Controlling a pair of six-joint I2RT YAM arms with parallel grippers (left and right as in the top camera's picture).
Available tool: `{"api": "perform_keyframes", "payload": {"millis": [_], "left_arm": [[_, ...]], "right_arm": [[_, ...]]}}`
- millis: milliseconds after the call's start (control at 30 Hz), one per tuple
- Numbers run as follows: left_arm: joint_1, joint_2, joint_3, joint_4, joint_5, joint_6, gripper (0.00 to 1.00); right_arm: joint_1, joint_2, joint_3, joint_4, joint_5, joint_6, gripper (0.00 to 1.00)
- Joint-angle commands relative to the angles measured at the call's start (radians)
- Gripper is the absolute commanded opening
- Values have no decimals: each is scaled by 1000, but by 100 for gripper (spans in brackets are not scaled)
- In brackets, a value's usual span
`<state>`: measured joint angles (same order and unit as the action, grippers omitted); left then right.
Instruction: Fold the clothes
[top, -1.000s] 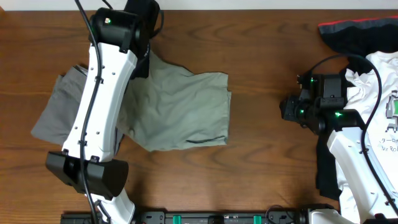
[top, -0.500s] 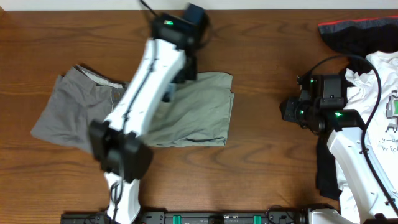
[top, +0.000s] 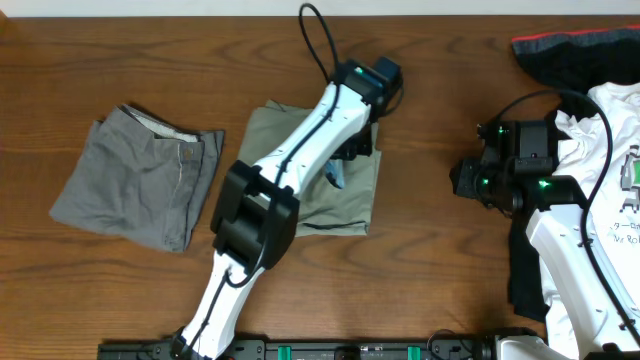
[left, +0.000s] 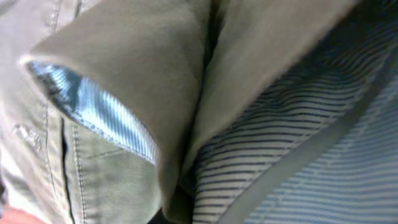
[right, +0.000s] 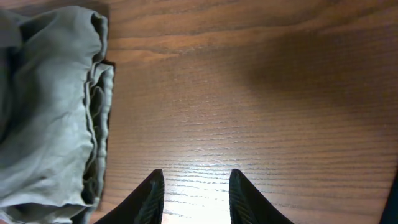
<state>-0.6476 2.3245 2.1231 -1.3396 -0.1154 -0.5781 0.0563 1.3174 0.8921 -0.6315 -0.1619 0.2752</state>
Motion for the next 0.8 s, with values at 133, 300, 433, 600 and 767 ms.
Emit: {"api": "perform_keyframes", "payload": {"millis": [133,300,433,600,767], "left_arm": [[-31,9,14,8,75,-26,61],[-27,1,15,5,131,49,67],[5,-43,23,-44,131,82,67],[84,-178,24,-67,129,142,59],[184,-267,23,-32,107,159,22]], "right_arm": [[-3,-10,-2,-1,-3,10,33],[-3,-10,-2,-2,-3,9,33],[-3,-10,-3,-5,-3,9,33],[-3,-10,-3,-5,-35,8,33],[19,-10,-4,23,-165,-57,22]]}}
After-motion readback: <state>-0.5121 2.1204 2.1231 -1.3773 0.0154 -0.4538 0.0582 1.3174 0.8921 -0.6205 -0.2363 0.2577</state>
